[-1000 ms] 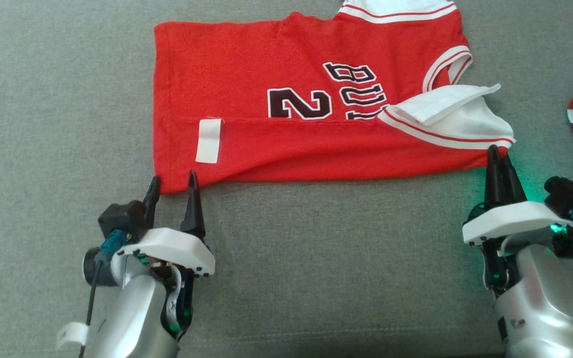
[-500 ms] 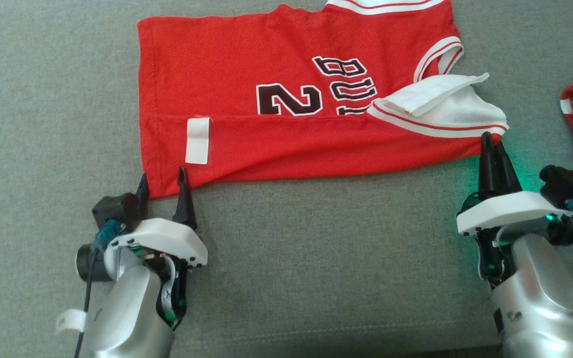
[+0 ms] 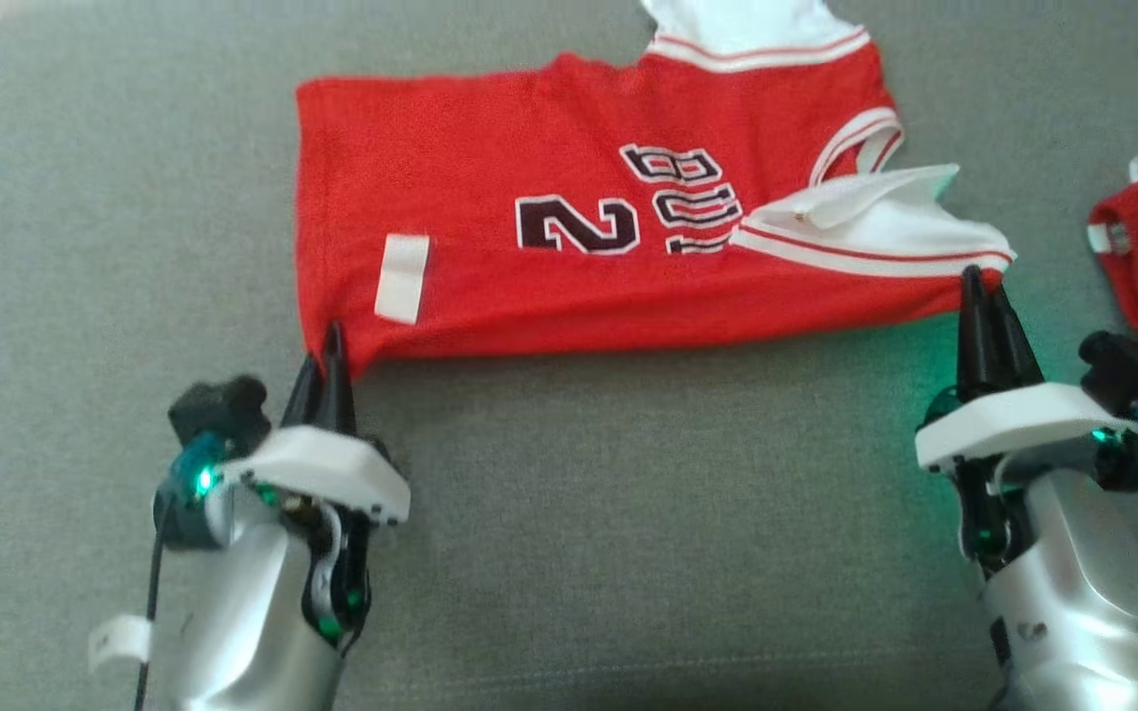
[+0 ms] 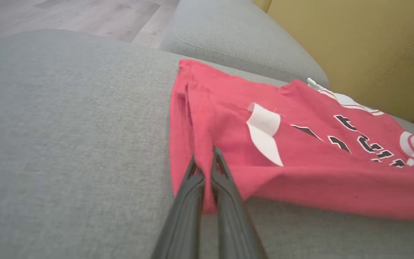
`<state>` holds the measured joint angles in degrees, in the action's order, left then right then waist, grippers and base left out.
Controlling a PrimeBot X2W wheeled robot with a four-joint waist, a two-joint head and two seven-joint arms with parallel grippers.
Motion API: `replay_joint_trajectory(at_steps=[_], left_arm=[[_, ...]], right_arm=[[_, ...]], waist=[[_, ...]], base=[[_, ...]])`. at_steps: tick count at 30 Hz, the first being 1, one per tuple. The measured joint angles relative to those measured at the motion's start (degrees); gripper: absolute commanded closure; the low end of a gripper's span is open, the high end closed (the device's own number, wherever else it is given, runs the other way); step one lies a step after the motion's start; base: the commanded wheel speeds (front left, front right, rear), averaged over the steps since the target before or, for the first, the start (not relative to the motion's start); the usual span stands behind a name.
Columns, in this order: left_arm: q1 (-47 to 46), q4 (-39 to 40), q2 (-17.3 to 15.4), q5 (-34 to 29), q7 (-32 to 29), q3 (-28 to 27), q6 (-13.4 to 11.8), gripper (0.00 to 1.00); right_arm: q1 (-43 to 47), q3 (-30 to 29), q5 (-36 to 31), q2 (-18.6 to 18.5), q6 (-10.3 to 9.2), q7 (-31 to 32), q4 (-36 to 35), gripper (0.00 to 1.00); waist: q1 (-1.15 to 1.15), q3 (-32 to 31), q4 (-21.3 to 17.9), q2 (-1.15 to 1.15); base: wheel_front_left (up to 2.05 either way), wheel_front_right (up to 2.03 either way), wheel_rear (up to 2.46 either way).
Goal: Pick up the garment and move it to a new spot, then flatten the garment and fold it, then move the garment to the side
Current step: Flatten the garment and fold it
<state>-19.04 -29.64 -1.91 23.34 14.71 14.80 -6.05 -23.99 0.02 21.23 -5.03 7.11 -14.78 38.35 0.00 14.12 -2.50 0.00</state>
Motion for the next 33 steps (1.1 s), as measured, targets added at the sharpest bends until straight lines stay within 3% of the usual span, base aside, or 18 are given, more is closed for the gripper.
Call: replay_joint_trajectory(at_steps=[10,16,17,18,19,27,33], left_arm=[[11.3,-1.8,0.0,1.4,-0.1,1.3,-0.2,1.0],[13.5,-2.2,-0.1,2.3,-0.1,2.5,-1.5,1.0],[13.5,-2.3,-0.1,2.3,-0.1,2.8,-1.5,1.0],[13.5,-2.3,-0.1,2.3,-0.1,3.0,-1.5,0.58],[13.2,-2.4,-0.1,2.0,-0.1,3.1,-1.6,0.0],[2.2,-4.6,-0.4,-3.3,-0.1,2.9,-1.9,0.0],[-11.5,-12.5,-4.3,-5.7,-5.7,3.6,0.4,0.0]], right_arm=[[9.7,2.2,3.4,-1.7,0.0,0.8,1.2,1.0],[14.7,2.6,4.1,-1.2,0.0,2.8,-0.8,1.0],[15.0,2.5,4.1,-1.2,0.0,3.0,-1.2,0.24],[15.2,2.2,4.0,-1.2,0.0,3.0,-1.5,0.0],[15.2,1.7,3.6,-1.2,0.0,3.0,-1.8,0.0],[8.4,0.2,1.0,-1.2,0.0,4.8,-4.9,0.0],[-0.8,2.8,-0.7,-1.3,0.0,6.5,-6.3,0.0]], waist=[[0.0,-9.3,1.6,0.0],[0.0,-10.5,2.3,0.0],[0.01,-10.3,2.3,0.0],[0.01,-9.9,2.3,0.0],[0.0,-9.6,2.3,0.0],[0.0,-5.7,2.1,0.0],[0.0,-2.5,1.4,0.0]], base=[[0.0,0.0,0.0],[0.0,0.0,0.0],[0.0,0.0,0.0],[0.0,0.0,0.0],[0.0,0.0,0.0],[0.0,0.0,0.0],[0.0,0.0,0.0]])
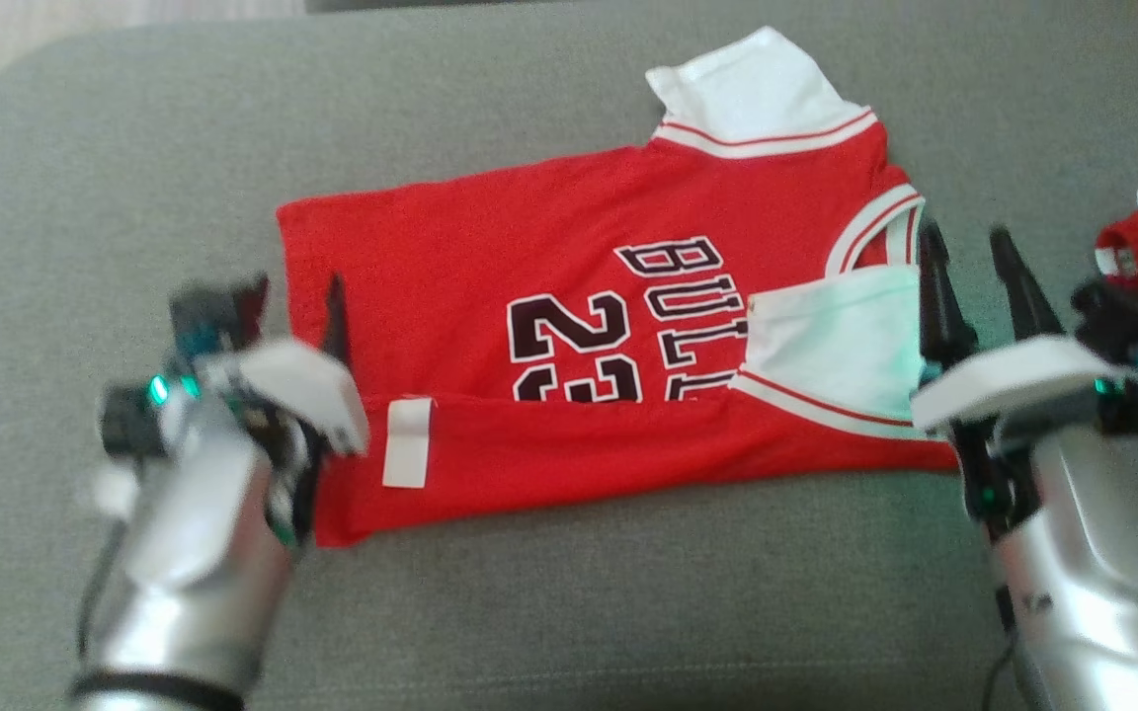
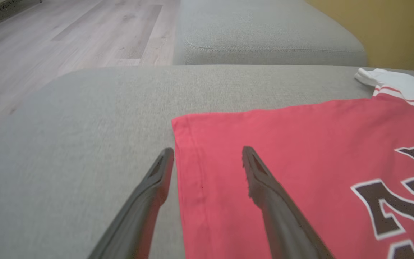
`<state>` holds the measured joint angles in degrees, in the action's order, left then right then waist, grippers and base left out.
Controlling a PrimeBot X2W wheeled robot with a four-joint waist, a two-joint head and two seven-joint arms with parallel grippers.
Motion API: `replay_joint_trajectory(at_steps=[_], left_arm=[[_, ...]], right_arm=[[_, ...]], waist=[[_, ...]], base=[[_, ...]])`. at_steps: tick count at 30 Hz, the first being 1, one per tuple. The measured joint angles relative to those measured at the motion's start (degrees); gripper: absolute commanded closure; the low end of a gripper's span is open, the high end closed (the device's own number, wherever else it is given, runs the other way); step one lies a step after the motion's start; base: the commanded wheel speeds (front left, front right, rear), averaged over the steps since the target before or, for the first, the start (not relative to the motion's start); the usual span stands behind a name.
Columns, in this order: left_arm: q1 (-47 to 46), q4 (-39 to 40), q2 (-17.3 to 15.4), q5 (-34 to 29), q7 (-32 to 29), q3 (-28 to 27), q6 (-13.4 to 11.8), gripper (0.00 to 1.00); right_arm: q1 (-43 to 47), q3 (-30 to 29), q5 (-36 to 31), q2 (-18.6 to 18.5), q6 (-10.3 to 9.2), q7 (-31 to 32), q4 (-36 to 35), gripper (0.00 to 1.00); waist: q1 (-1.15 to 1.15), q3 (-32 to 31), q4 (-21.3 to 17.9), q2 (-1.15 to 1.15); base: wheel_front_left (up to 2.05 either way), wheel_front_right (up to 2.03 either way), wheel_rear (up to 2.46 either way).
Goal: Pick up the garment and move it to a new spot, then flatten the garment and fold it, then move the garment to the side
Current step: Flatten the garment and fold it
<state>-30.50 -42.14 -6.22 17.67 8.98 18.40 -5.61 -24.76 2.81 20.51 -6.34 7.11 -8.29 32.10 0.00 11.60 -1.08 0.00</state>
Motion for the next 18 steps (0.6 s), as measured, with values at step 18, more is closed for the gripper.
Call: replay_joint_trajectory(at_steps=[18], left_arm=[[-19.5,-12.3,-6.8,-0.9,-11.5,1.1,5.7,0.0]], right_arm=[[-10.2,7.7,2.1,0.1,0.0,-0.9,2.0,0.0]], waist=[[-0.01,9.8,-4.2,0.0]], base=[[0.0,0.0,0.0]])
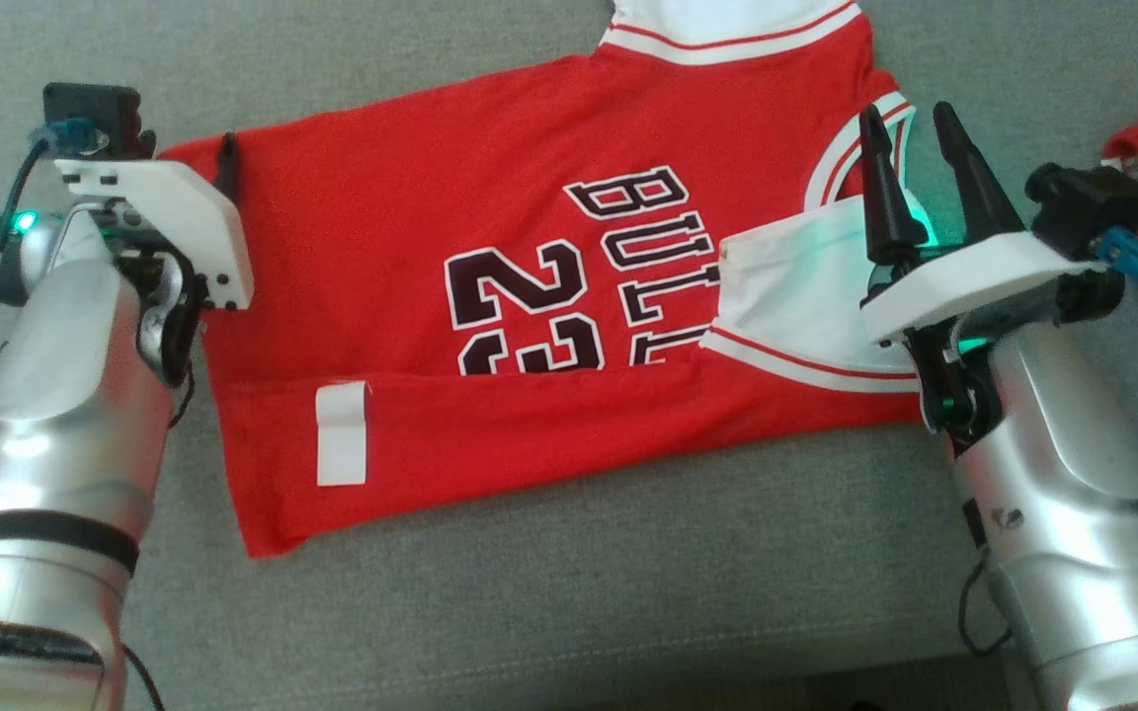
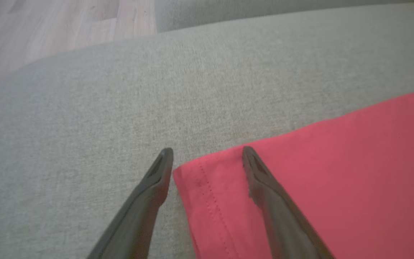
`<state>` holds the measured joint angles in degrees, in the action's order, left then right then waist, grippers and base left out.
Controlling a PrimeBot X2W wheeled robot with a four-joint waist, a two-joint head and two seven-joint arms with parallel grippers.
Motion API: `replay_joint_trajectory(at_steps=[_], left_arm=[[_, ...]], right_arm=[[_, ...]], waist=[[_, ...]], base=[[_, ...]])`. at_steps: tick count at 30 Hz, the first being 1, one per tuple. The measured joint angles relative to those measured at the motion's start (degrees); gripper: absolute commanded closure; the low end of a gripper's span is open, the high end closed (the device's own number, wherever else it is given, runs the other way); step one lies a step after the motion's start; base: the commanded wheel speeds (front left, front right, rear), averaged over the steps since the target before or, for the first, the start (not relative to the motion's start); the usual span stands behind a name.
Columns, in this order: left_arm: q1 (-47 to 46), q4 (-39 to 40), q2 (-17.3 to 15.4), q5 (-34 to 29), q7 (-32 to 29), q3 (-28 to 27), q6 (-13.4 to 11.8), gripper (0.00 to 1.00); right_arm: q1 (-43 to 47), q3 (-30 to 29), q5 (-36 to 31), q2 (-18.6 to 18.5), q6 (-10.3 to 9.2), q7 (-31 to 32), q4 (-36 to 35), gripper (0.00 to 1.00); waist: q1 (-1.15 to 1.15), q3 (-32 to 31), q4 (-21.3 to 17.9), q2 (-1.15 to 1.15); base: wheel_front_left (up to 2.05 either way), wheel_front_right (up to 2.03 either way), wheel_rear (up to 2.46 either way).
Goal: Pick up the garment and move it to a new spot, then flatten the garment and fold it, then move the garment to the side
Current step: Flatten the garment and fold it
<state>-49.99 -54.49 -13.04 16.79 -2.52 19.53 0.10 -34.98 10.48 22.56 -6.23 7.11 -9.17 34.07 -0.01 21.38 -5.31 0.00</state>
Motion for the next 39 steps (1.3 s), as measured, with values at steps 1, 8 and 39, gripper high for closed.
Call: replay_joint_trajectory(at_steps=[1,8,39], left_arm=[[-0.3,-0.5,-0.1,0.0,-0.2,0.0,0.0,0.0],[-1.8,-2.9,0.0,0.6,-0.9,0.1,0.3,0.0],[-10.7,-1.9,12.5,3.7,4.7,8.7,5.0,1.0]], right_arm=[[-0.3,0.2,0.2,0.0,0.0,0.0,0.1,0.0],[-3.5,0.7,1.5,-2.0,0.0,0.1,0.7,0.0],[-34.9,7.6,-3.5,-18.4,0.0,19.3,27.5,0.0]], waist=[[0.0,0.4,-0.1,0.0],[0.0,2.1,0.6,0.0],[0.01,12.0,19.1,0.0]], base=[[0.0,0.0,0.0],[0.0,0.0,0.0],[0.0,0.0,0.0]])
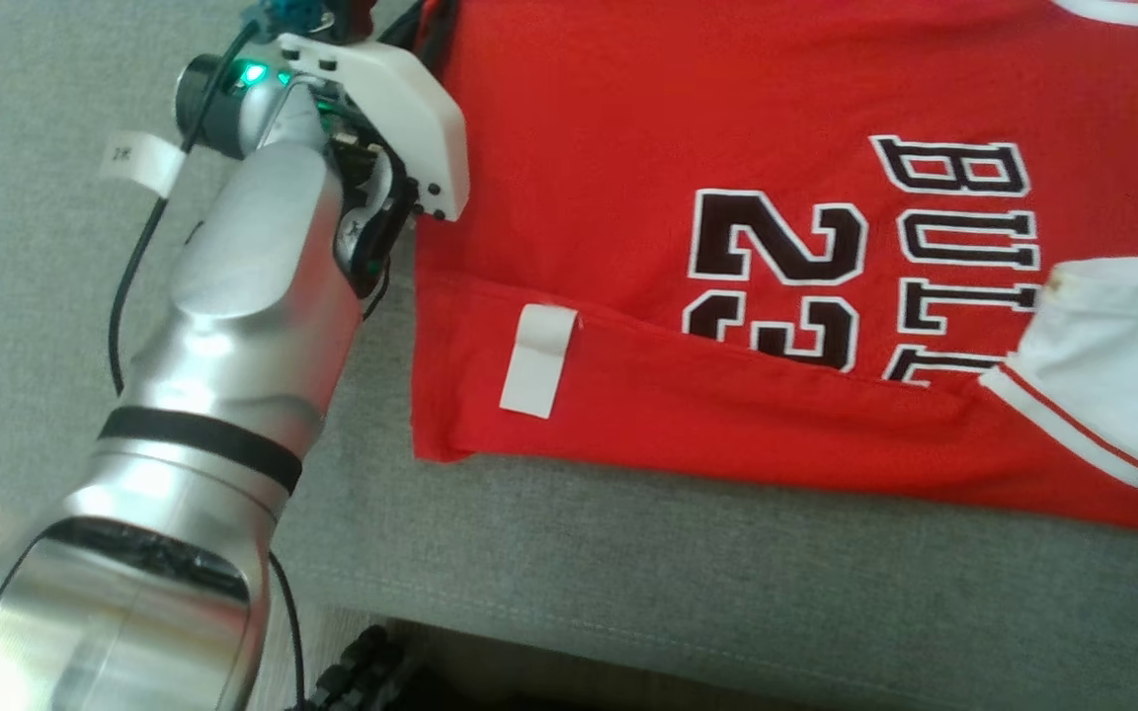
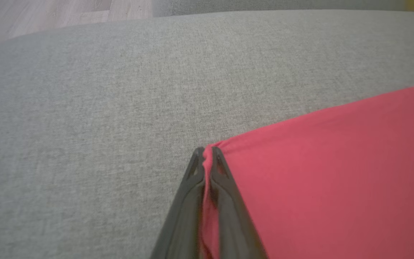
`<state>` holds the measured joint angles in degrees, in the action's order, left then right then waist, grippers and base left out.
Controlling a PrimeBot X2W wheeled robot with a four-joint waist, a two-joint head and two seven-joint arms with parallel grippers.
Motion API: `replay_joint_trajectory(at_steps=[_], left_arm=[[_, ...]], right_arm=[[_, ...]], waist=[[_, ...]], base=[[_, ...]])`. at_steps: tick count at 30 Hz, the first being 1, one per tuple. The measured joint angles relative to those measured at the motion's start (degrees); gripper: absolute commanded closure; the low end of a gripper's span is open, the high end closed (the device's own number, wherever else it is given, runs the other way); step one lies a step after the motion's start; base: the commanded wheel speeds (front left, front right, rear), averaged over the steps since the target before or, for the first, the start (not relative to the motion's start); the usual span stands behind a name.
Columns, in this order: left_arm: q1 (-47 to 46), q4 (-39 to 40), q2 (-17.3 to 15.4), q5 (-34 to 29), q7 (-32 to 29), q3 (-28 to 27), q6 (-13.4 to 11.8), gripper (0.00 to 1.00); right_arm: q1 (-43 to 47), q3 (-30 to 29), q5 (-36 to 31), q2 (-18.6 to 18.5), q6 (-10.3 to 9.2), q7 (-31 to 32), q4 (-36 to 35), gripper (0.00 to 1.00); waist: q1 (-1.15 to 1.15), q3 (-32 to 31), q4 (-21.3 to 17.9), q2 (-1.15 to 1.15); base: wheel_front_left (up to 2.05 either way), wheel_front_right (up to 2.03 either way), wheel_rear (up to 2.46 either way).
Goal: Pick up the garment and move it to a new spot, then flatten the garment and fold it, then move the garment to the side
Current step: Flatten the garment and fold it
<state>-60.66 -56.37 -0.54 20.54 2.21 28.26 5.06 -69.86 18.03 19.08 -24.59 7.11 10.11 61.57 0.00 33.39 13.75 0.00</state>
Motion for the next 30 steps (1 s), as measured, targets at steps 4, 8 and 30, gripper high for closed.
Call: replay_joint_trajectory(at_steps=[4,8,30], left_arm=[[-0.5,0.3,0.0,1.7,0.4,1.7,0.0,1.0],[-0.5,0.6,-0.1,3.4,0.7,3.1,-0.6,1.0],[-2.2,4.0,-2.5,1.0,12.1,2.2,-10.0,1.0]], right_arm=[[-1.8,1.2,0.1,-0.6,0.0,1.1,1.6,0.0],[-2.7,2.3,1.1,-0.8,0.0,2.0,1.9,1.0],[-2.6,-2.3,1.4,-1.0,0.01,-24.0,2.6,1.0]], waist=[[0.0,0.4,0.6,0.0],[0.0,0.6,0.6,0.0],[0.0,-3.0,-5.1,0.0]], base=[[0.0,0.0,0.0],[0.0,0.0,0.0],[0.0,0.0,0.0]])
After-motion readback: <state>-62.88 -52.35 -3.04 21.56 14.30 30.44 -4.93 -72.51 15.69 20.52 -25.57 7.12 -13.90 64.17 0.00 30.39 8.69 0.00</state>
